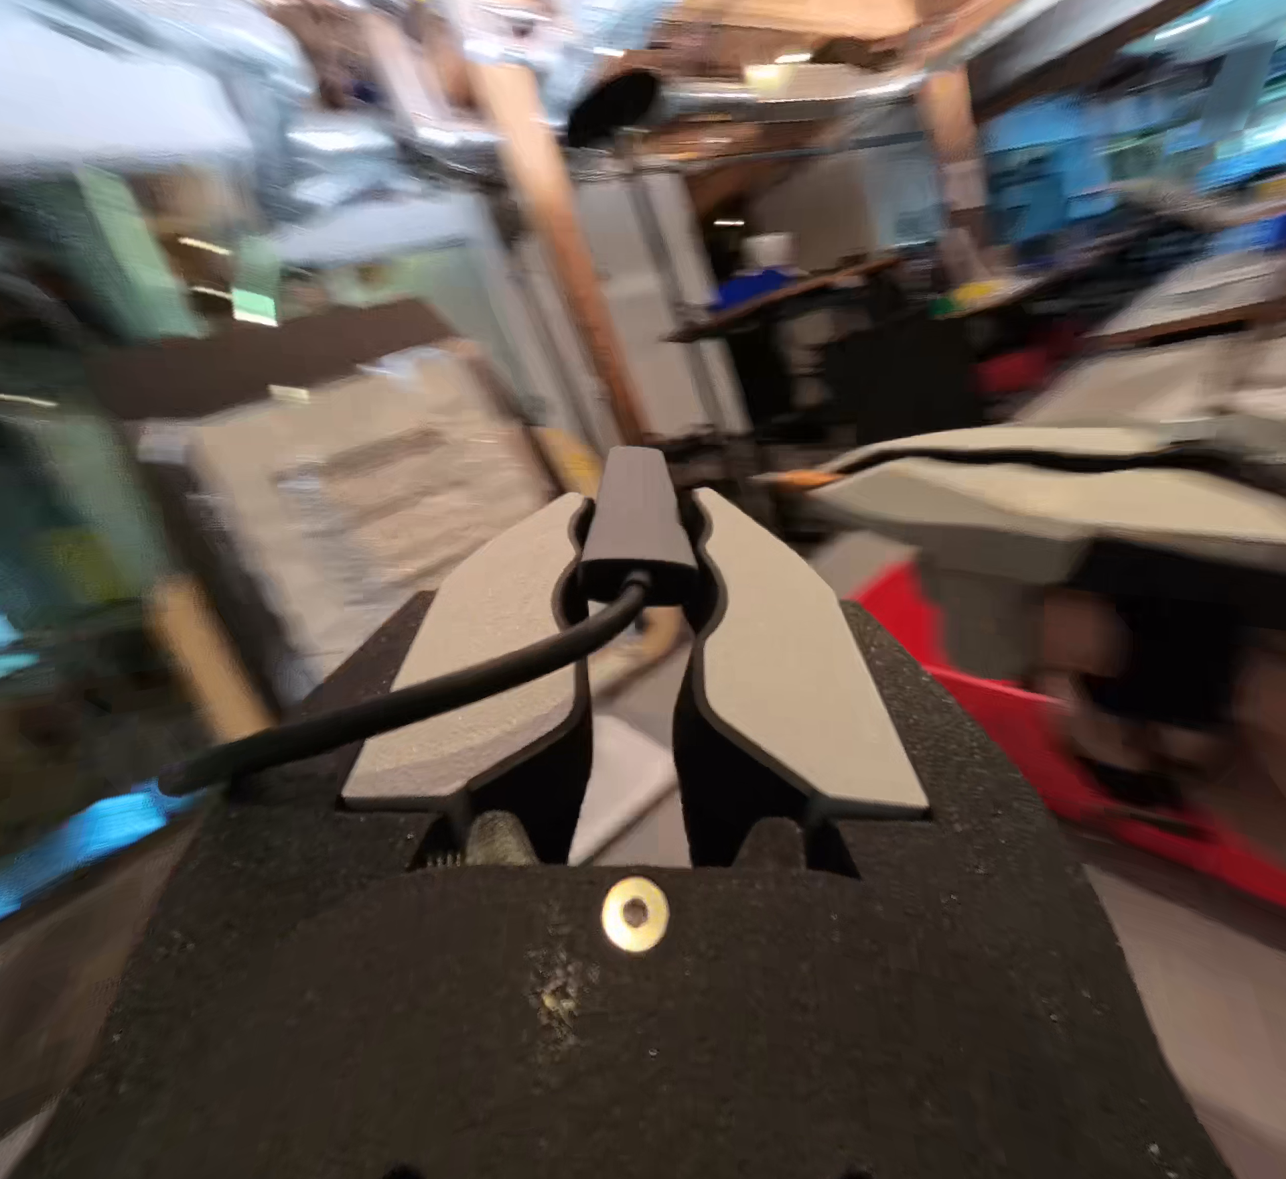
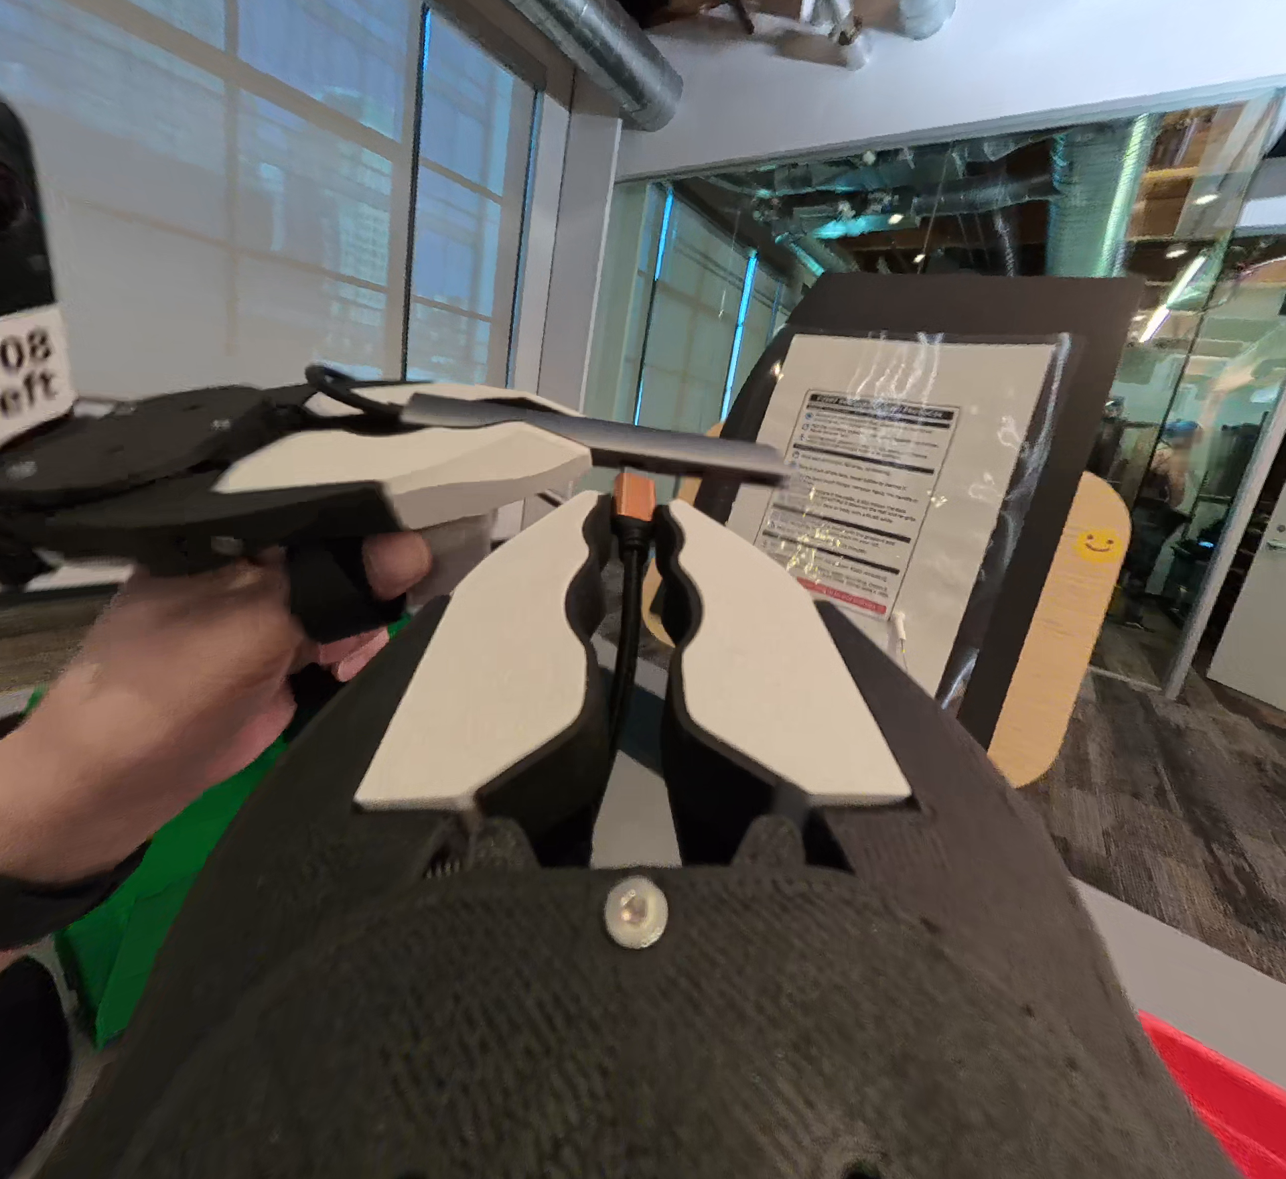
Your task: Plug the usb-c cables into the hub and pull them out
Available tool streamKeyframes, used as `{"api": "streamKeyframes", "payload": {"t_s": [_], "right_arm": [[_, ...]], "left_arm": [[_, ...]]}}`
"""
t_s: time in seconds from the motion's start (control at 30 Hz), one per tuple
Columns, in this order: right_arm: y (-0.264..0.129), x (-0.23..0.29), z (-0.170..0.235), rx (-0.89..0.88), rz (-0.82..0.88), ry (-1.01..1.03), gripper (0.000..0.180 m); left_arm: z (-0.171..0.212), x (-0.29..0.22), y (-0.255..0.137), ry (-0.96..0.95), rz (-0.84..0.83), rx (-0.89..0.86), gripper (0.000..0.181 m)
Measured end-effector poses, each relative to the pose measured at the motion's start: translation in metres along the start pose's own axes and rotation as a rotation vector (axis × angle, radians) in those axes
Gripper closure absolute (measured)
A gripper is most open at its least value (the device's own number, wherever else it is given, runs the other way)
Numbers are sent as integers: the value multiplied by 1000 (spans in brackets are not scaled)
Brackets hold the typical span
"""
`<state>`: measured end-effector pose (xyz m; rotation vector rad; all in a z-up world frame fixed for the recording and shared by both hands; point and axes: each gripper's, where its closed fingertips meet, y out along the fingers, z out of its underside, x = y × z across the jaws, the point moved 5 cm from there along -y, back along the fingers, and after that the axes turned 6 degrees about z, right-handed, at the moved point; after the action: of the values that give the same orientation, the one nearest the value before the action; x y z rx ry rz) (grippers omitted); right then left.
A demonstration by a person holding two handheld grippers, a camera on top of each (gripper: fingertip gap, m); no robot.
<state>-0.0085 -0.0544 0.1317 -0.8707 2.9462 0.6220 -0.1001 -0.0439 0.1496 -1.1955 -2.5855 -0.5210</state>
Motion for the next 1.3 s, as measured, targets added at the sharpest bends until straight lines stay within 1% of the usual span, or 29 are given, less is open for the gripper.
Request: {"api": "streamKeyframes", "payload": {"t_s": [0.03, 0.07, 0.1, 0.17, 0.2, 0.23, 0.27, 0.3, 0.33, 0.37, 0.43, 0.5, 0.6, 0.7, 0.87, 0.9, 0.97, 1.07, 1.13, 1.2, 1.3], "right_arm": [[-2, 2, -1, -22, 14, -2, 166], [-2, 6, -2, -14, 9, -25, 166], [-2, 9, -4, -22, -10, -42, 166], [-2, 10, -8, -27, -35, -61, 166], [-2, 9, -13, -34, -84, -78, 166], [-5, 1, -20, -37, -76, -79, 166], [-8, -8, -31, -50, -79, -80, 167], [-13, -15, -42, -45, -135, -77, 166], [-19, -26, -52, -12, -145, -72, 166], [-28, -41, -63, 0, -133, -79, 166], [-49, -66, -80, 28, -160, -78, 166], [-68, -93, -88, 61, -140, -77, 166], [-87, -133, -72, 189, -88, -120, 166], [-95, -162, -35, 300, -132, -133, 166], [-104, -193, 27, 468, -219, -15, 167], [-105, -197, 35, 492, -210, -9, 166], [-103, -198, 37, 489, -223, 33, 166], [-95, -182, 12, 363, -272, 38, 167], [-92, -165, 0, 327, -342, 34, 167], [-89, -153, -2, 344, -377, 0, 167], [-82, -147, 8, 417, -368, -66, 167]], "left_arm": [[2, 15, -6, 69, -139, 4, 157], [2, 30, -14, 110, -212, 9, 157], [-2, 40, -22, 72, -198, -6, 157], [-17, 50, -37, -99, -38, -119, 158], [-22, 55, -43, -173, 0, -151, 157], [-24, 59, -47, -215, 29, -162, 158], [-26, 61, -50, -231, 52, -160, 157], [-27, 63, -51, -234, 62, -151, 157], [-27, 63, -52, -227, 69, -141, 157], [-28, 62, -52, -216, 78, -132, 157], [-28, 60, -51, -209, 93, -117, 157], [-29, 54, -48, -213, 126, -114, 157], [-29, 47, -43, -225, 167, -110, 157], [-28, 41, -39, -222, 189, -98, 157], [-26, 36, -35, -211, 201, -80, 157], [-26, 36, -34, -211, 201, -76, 157], [-25, 35, -33, -213, 201, -72, 157], [-25, 35, -33, -219, 207, -72, 157], [-25, 34, -32, -219, 208, -72, 157], [-25, 34, -32, -217, 208, -70, 157], [-26, 33, -33, -219, 211, -74, 158]]}}
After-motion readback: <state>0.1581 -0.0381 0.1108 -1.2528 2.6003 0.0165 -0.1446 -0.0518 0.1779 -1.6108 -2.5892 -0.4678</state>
